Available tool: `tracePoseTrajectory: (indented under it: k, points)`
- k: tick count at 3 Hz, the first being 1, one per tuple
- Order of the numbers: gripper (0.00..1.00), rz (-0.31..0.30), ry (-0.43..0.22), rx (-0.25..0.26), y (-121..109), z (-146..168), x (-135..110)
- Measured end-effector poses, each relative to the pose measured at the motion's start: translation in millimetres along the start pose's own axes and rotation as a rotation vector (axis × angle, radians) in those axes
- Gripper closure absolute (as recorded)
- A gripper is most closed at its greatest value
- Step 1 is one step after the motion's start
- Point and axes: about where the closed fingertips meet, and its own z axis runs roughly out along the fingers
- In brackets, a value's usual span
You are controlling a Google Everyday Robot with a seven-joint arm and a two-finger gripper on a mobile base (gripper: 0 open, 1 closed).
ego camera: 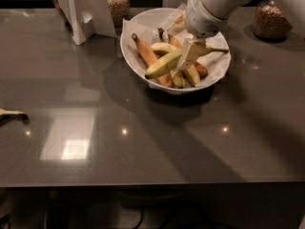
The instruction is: Pick banana from white bowl
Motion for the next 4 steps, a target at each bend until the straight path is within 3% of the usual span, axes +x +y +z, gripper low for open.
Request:
tracePoseTrajectory:
  k: [1, 2, 3, 4]
  points:
    - [0.35, -0.010, 0.040, -0.032, 3, 11, 10]
    - [0.53, -0.012, 0.059, -0.054, 8, 20, 16]
    - [0.77, -0.013, 0.060, -0.055, 8, 20, 16]
    - [0.99, -0.031, 0.082, -0.047, 11, 5, 11]
